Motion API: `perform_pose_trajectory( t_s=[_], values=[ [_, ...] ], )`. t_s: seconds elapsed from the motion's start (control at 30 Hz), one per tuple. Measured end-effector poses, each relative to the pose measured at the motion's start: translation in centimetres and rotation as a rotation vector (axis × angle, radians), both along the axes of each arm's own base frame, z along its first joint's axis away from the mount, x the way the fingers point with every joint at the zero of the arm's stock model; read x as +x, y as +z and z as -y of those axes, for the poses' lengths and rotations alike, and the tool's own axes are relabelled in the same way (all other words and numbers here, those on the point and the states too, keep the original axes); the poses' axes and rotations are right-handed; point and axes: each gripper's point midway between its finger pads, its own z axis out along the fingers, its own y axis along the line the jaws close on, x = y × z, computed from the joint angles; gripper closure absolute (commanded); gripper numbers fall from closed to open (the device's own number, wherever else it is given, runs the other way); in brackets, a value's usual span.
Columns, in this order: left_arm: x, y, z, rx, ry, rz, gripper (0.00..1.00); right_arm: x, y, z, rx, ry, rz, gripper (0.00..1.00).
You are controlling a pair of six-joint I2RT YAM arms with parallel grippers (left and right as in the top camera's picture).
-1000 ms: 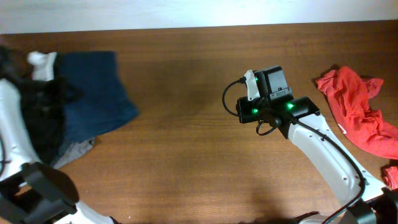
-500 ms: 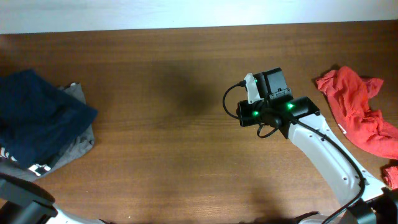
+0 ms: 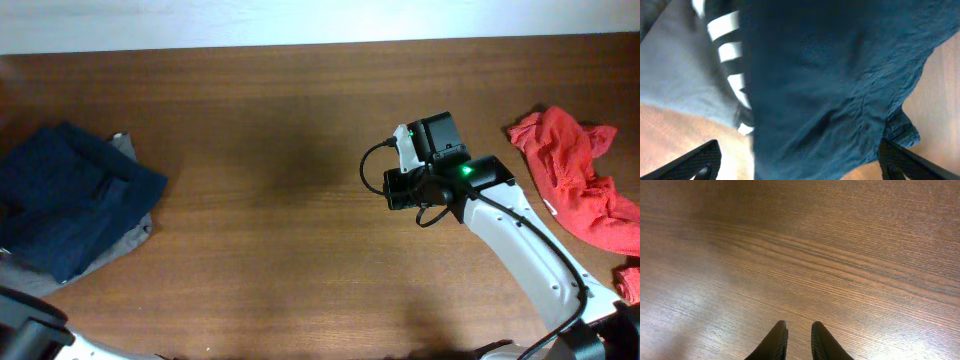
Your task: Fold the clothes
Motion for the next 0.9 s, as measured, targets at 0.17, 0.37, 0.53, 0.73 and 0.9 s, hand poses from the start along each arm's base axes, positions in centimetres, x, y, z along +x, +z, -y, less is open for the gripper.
perform_pose_trajectory(
  t_s=[0.17,0.37,0.53,0.73,0.9],
  values=[
    [-2.3,1.9,0.3,-0.029,0.066,-0.003,0.01,0.0,0.0,0.0,-0.001,-0.001,-0.001,0.78],
    [-2.1,7.7,-0.3,0.165,0.069,0.109,0.01,0.1,0.0,0.0,0.001,-0.001,0.004,0.78],
    [1.4,10.8,0.0,0.285,-0.003,0.226,0.65,0.1,0.1,-0.1,0.004,0.0,0.004,0.78],
    [2.9,7.7,-0.2,0.296,-0.047,0.114,0.99,0.0,0.1,-0.2,0.012,0.005,-0.001,0.77],
    [3.8,2.9,-1.2,0.293,-0.04,-0.043,0.99,0.1,0.2,-0.3,0.019,0.0,0.003,0.77]
  ],
)
